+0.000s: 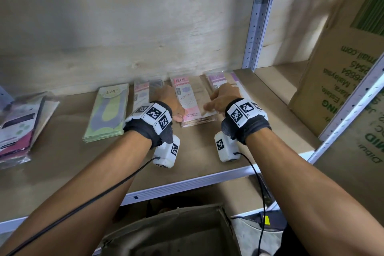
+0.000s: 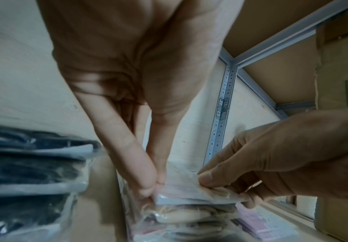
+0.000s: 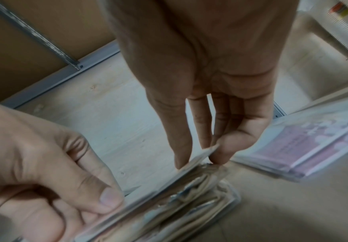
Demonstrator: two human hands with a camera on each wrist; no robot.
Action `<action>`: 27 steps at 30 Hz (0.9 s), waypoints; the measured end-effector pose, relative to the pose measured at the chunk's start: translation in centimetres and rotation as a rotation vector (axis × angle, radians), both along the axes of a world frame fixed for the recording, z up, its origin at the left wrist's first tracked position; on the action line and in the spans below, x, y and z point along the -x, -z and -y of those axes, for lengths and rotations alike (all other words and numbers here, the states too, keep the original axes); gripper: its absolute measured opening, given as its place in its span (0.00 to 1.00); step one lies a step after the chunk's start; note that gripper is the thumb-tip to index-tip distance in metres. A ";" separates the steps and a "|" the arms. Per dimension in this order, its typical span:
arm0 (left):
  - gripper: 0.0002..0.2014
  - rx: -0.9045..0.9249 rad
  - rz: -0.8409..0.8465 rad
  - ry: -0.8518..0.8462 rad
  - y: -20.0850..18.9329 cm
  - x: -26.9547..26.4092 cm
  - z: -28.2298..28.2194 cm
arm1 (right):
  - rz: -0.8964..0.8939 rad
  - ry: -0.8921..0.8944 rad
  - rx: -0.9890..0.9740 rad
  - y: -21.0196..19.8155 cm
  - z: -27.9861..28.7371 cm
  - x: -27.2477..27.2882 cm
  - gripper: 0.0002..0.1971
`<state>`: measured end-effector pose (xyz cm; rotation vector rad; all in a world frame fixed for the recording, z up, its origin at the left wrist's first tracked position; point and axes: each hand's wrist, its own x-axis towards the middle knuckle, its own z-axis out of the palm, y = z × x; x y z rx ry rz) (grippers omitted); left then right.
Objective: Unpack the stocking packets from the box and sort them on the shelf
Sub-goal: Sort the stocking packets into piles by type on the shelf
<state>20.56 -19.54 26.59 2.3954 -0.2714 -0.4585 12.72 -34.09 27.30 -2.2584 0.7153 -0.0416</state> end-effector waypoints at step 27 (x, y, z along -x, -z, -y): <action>0.04 0.215 0.356 -0.524 -0.9 -3.6 -26.8 | 0.361 -0.437 -0.159 -1.5 -13.8 -4.3 0.05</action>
